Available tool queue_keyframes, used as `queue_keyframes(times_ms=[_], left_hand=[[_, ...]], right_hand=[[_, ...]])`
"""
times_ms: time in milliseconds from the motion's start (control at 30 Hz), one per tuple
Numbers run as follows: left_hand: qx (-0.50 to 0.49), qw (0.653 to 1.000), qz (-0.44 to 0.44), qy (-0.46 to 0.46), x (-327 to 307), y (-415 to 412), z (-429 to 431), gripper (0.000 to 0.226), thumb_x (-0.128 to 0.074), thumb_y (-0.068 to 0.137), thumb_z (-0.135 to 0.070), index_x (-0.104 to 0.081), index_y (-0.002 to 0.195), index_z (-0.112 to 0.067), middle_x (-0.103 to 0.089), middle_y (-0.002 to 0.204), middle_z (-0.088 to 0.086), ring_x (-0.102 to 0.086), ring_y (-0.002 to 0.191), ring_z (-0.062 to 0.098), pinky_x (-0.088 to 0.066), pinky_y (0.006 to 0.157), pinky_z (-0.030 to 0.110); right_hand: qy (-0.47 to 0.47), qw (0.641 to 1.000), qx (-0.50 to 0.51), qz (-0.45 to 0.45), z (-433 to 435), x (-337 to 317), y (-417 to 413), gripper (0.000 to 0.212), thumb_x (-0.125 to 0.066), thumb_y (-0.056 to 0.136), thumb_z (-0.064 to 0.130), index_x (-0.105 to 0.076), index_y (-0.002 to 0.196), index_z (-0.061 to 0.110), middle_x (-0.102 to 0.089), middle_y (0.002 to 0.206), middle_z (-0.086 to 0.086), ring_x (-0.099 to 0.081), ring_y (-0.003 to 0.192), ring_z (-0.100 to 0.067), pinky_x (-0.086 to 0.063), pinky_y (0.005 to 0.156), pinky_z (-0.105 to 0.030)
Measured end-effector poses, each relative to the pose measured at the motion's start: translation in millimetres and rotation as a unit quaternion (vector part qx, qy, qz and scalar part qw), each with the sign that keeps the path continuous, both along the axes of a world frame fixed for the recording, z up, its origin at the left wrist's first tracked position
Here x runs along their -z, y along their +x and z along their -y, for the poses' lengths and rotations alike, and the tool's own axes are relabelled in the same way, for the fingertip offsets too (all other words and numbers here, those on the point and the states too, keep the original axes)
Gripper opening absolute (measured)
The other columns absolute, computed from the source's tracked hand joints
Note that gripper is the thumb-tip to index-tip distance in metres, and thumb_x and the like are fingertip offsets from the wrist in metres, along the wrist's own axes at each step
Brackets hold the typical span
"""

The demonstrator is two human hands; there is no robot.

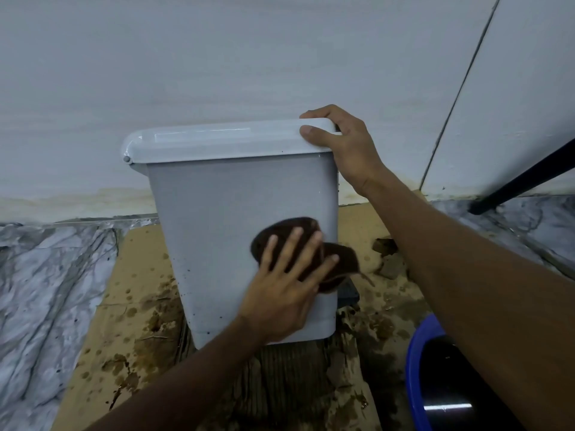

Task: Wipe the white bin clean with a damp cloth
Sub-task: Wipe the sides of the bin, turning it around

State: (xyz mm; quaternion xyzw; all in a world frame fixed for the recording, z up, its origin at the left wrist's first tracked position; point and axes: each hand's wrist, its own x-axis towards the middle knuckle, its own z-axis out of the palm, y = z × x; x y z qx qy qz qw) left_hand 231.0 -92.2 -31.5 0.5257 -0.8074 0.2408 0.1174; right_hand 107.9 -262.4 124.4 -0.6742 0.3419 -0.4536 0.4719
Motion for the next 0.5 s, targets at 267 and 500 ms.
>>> queue_keyframes(times_ms=[267, 500], left_hand=[[0.134, 0.965, 0.196, 0.113, 48.8, 4.1, -35.9, 0.081, -0.064, 0.085, -0.048, -0.038, 0.156, -0.018, -0.021, 0.167, 0.01, 0.002, 0.156, 0.034, 0.016, 0.124, 0.051], [0.013, 0.999, 0.04, -0.021, -14.7, 26.0, 0.7, 0.075, -0.058, 0.09, -0.034, -0.031, 0.159, -0.024, -0.016, 0.168, 0.015, -0.004, 0.156, 0.041, 0.005, 0.123, 0.062]], right_hand=[[-0.008, 1.0, 0.002, -0.009, -0.6, 1.6, -3.3, 0.023, -0.074, 0.087, 0.029, -0.072, 0.108, 0.018, -0.069, 0.117, 0.009, -0.064, 0.102, -0.006, -0.053, 0.085, -0.019], [0.003, 1.0, 0.008, -0.001, -4.1, -0.5, 0.4, 0.019, -0.074, 0.089, 0.024, -0.071, 0.106, 0.017, -0.068, 0.111, 0.013, -0.064, 0.091, 0.002, -0.05, 0.077, -0.014]])
